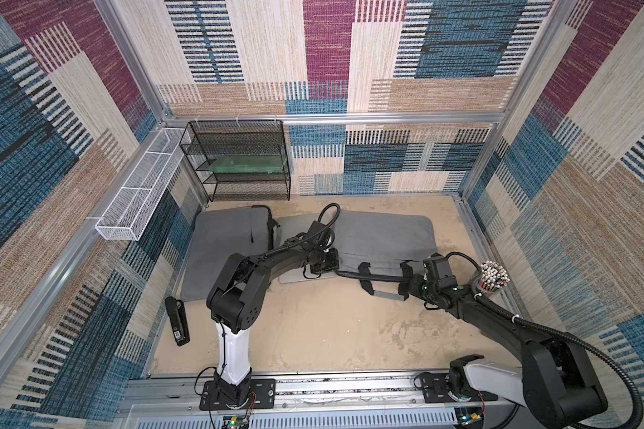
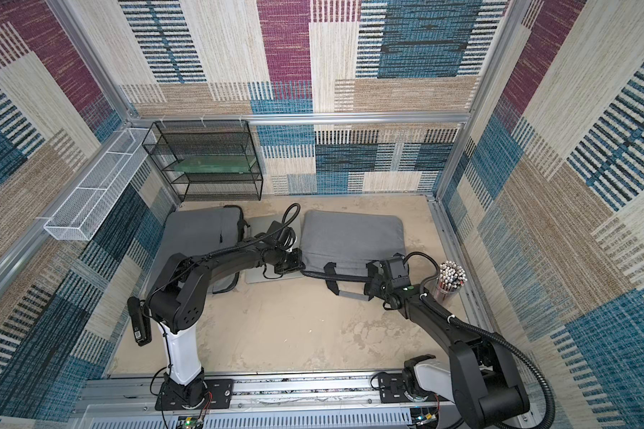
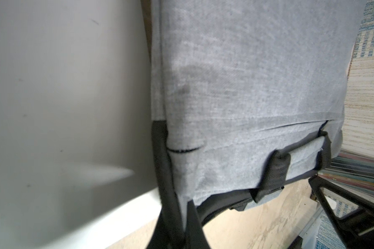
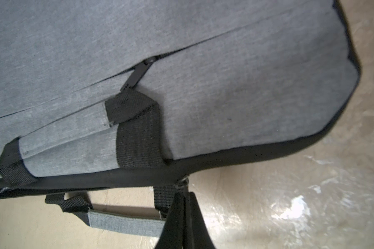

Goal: Open the zippered laptop bag and take out the laptop
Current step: Unzip the zipper on the zippered laptop bag.

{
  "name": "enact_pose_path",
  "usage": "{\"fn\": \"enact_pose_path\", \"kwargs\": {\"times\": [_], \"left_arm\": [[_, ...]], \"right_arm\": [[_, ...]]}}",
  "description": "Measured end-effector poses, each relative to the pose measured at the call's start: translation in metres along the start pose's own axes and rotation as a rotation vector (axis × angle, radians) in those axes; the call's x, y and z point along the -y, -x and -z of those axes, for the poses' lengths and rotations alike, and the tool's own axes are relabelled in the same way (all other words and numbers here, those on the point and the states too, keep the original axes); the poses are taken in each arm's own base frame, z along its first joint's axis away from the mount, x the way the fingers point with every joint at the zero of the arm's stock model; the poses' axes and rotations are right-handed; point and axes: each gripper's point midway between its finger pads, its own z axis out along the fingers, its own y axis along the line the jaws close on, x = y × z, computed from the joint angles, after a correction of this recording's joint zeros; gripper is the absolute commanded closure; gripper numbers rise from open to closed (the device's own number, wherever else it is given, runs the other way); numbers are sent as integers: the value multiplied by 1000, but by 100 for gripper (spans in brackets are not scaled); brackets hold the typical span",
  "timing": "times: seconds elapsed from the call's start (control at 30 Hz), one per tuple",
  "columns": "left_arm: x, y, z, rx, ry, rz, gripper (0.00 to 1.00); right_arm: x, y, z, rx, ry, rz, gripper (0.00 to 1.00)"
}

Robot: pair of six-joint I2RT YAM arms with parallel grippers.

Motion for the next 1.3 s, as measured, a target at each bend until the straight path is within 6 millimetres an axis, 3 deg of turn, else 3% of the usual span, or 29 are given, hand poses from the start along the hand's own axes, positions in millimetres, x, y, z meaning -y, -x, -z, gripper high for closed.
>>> {"fn": "enact_pose_path", "kwargs": {"times": [0.9, 1.3], "left_arm": [[-9, 18, 0, 27, 23, -2, 100], [-7, 35, -1, 49, 21, 4, 100]], "right_arm": [[25, 6, 9, 49, -78, -37, 100], [26, 5, 11, 52, -64, -53, 100]]}}
